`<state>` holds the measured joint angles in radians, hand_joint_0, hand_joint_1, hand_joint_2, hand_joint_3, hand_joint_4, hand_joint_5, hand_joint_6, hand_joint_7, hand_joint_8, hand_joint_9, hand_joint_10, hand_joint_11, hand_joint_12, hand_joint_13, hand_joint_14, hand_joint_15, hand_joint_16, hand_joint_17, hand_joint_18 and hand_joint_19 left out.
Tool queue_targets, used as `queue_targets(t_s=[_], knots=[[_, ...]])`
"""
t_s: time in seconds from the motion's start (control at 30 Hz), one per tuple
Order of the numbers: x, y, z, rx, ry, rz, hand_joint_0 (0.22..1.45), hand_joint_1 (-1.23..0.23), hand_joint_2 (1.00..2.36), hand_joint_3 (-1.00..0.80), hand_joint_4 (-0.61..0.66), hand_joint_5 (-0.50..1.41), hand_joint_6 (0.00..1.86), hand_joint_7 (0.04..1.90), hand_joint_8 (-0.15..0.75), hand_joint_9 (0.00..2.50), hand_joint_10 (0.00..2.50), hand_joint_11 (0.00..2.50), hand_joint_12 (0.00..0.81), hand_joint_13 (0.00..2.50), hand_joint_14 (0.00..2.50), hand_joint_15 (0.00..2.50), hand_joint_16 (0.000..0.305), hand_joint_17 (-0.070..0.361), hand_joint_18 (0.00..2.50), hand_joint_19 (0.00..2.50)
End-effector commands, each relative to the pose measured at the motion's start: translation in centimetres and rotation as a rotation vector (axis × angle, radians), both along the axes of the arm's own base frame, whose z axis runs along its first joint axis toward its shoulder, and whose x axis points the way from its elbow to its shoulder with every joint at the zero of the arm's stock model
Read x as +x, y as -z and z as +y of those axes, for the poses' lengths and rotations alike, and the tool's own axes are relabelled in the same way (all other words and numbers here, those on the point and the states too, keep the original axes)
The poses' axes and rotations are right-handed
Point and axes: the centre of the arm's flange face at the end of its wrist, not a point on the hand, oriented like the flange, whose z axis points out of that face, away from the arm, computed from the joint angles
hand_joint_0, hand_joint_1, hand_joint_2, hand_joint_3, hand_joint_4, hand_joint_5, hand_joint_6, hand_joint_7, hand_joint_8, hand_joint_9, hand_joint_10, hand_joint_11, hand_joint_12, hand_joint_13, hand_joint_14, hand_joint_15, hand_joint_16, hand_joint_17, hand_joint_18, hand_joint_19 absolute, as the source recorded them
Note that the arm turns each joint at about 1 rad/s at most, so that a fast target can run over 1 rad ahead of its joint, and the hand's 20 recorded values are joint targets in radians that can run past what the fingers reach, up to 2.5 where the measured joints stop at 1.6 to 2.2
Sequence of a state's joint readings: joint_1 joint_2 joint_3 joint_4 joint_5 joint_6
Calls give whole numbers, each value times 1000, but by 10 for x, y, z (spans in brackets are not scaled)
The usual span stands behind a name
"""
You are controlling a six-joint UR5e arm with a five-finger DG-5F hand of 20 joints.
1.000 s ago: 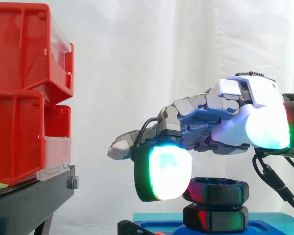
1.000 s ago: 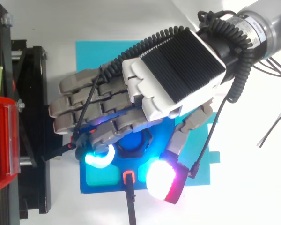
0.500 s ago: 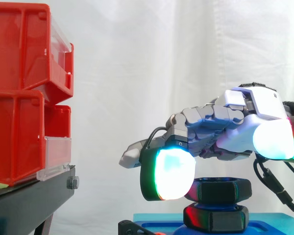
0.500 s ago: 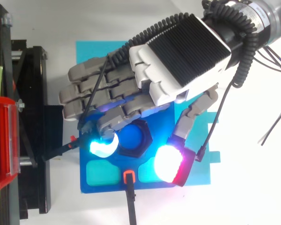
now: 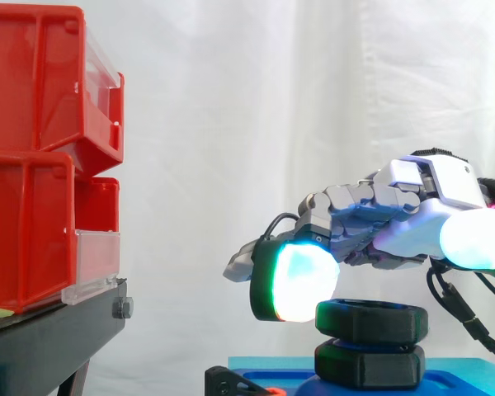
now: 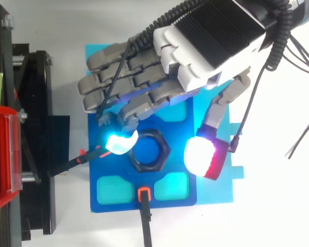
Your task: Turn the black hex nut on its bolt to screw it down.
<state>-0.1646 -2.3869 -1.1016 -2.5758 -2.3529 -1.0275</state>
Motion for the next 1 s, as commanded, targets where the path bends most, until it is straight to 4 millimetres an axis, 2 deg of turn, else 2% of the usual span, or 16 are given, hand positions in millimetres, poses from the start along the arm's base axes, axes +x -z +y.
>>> queue_targets(t_s=[0.0, 0.2, 0.5, 0.77, 0.83, 0.9, 0.93, 0.97], knots=[[-1, -2, -7, -1, -6, -14, 468, -385, 1000, -500, 313, -169, 502, 1082, 313, 276, 3, 116, 369, 276, 0, 0, 51, 114, 197, 47], [-5, -4, -22, 32, -16, -4, 469, -385, 1000, -500, 313, -170, 500, 1083, 313, 279, 2, 104, 368, 278, 0, 0, 51, 115, 198, 53], [0, -10, -20, 42, -31, -45, 469, -384, 1000, -500, 310, -172, 500, 1073, 311, 279, 2, 121, 368, 280, 1, 0, 51, 114, 204, 56], [11, -21, -4, 50, -61, -103, 468, -384, 1000, -500, 308, -176, 501, 1044, 311, 280, 3, 118, 368, 283, 0, 0, 51, 114, 209, 50], [15, -8, 2, 58, -68, -91, 468, -384, 1000, -500, 308, -178, 501, 1009, 311, 279, 2, 118, 367, 283, 0, 0, 51, 114, 207, 61], [20, -10, 7, 62, -75, -95, 468, -383, 1000, -500, 305, -180, 501, 979, 311, 278, 2, 120, 367, 280, 1, 0, 51, 114, 204, 60], [24, 3, 10, 68, -75, -85, 467, -382, 1000, -500, 297, -183, 502, 955, 309, 276, 2, 103, 367, 280, 0, 0, 51, 114, 201, 61], [29, 3, 11, 71, -75, -89, 467, -382, 1000, -500, 292, -184, 502, 941, 309, 275, 4, 101, 367, 280, 0, 0, 51, 114, 202, 56]])
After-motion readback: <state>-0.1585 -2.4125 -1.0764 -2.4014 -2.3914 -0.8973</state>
